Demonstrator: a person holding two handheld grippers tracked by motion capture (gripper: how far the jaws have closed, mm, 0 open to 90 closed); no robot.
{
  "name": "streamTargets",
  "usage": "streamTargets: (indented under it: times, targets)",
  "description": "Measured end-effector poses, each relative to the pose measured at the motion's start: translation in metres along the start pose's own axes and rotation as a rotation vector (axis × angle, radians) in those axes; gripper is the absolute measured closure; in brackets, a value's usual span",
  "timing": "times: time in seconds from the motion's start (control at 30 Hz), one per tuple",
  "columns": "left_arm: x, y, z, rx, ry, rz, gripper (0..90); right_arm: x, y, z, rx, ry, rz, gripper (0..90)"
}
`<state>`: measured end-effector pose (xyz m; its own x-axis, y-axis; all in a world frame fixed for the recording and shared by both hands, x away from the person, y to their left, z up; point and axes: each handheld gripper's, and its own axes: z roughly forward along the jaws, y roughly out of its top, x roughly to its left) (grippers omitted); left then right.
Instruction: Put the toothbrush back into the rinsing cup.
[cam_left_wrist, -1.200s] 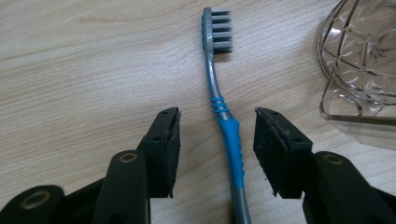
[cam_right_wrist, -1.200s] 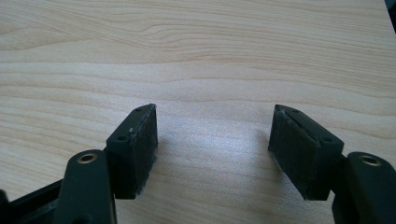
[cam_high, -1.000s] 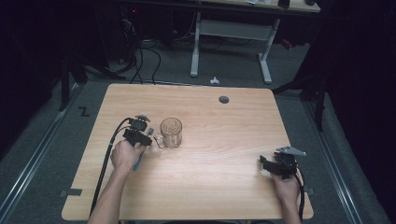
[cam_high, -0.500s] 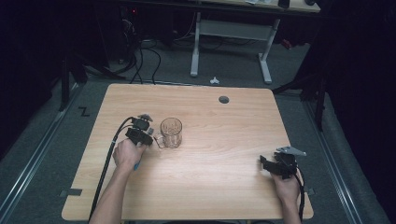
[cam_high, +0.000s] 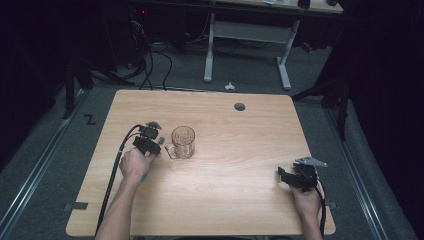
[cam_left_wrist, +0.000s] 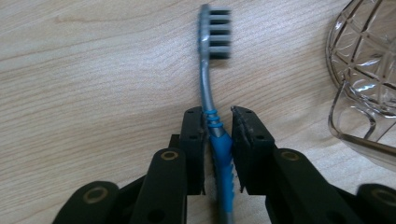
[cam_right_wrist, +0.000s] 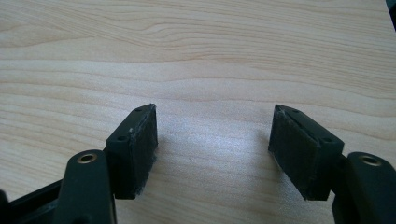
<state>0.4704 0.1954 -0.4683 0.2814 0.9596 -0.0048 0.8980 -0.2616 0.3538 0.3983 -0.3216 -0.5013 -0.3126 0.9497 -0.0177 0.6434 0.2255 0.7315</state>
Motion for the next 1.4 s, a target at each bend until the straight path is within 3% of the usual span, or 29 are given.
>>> streamTargets:
  times: [0.7,1.4]
  targets:
    - [0.003,0.002,0.0,0.017,0.003,0.002,79.7,0.0,0.0,0.0,0.0,0.002,0.004,32.8]
    - [-0.002,0.004,-0.021,-0.033,0.004,0.018,79.6,0.0,0.0,0.0,0.0,0.001,0.002,32.8]
